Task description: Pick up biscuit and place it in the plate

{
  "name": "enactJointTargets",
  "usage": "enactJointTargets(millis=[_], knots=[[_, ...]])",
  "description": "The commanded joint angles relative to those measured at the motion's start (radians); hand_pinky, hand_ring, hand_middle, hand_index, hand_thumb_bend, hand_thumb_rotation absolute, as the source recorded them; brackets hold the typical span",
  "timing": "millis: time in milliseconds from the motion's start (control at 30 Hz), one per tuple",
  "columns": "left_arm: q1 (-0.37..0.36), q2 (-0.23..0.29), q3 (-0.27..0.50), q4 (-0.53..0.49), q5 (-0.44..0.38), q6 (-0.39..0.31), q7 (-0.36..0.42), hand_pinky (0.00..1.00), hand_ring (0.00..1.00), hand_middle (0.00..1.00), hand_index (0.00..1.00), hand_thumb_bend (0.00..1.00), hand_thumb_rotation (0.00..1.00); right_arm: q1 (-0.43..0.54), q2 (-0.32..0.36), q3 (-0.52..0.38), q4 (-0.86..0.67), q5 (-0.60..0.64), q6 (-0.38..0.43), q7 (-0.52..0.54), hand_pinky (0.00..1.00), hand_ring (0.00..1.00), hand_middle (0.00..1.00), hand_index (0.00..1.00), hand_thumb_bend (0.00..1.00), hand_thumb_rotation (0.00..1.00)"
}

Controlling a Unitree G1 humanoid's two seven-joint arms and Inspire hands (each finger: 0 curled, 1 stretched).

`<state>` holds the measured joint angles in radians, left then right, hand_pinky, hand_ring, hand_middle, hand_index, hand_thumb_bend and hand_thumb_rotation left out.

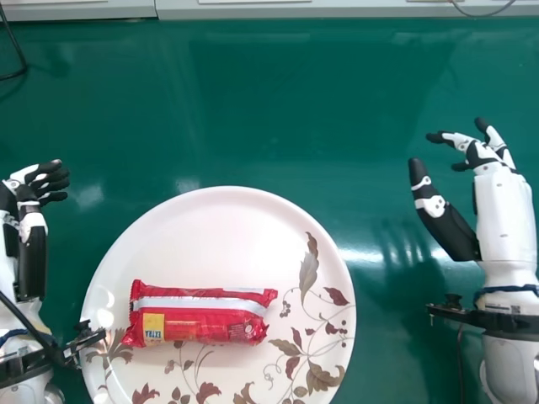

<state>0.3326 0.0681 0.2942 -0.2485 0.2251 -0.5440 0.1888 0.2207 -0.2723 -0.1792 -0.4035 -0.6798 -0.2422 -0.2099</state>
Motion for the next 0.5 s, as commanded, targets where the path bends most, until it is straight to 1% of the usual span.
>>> enactJointTargets(millis=[0,67,133,200,400,467], knots=[[0.014,-0.003,-0.006,0.049,0.004,-0.029,0.011,0.56,0.63,0.65,0.67,0.15,0.27,0.016,0.016,0.008,-0.019,-0.01,0.016,-0.011,0.54,0.69,0.81,0.76,0.76,0.41],[0.005,-0.001,-0.006,0.066,0.001,-0.045,0.013,0.54,0.61,0.64,0.66,0.14,0.27,0.013,0.02,0.012,-0.027,-0.014,0.032,-0.004,0.53,0.69,0.81,0.76,0.77,0.39],[-0.001,-0.004,-0.006,0.073,0.002,-0.047,0.016,0.54,0.61,0.64,0.66,0.14,0.27,0.006,0.018,0.015,-0.025,-0.017,0.037,-0.007,0.52,0.69,0.81,0.76,0.77,0.41],[-0.005,-0.004,-0.007,0.081,0.003,-0.052,0.018,0.55,0.61,0.64,0.66,0.14,0.3,0.0,0.015,0.016,-0.018,-0.013,0.032,-0.015,0.52,0.68,0.81,0.76,0.77,0.41],[-0.019,0.0,-0.01,0.095,0.005,-0.058,0.026,0.53,0.61,0.63,0.65,0.13,0.28,-0.008,0.011,0.017,-0.013,-0.011,0.035,-0.019,0.52,0.69,0.81,0.76,0.77,0.39],[-0.023,0.0,-0.013,0.093,0.005,-0.054,0.025,0.54,0.61,0.63,0.65,0.12,0.28,-0.012,0.006,0.015,-0.001,-0.014,0.03,-0.03,0.53,0.69,0.8,0.75,0.77,0.41]])
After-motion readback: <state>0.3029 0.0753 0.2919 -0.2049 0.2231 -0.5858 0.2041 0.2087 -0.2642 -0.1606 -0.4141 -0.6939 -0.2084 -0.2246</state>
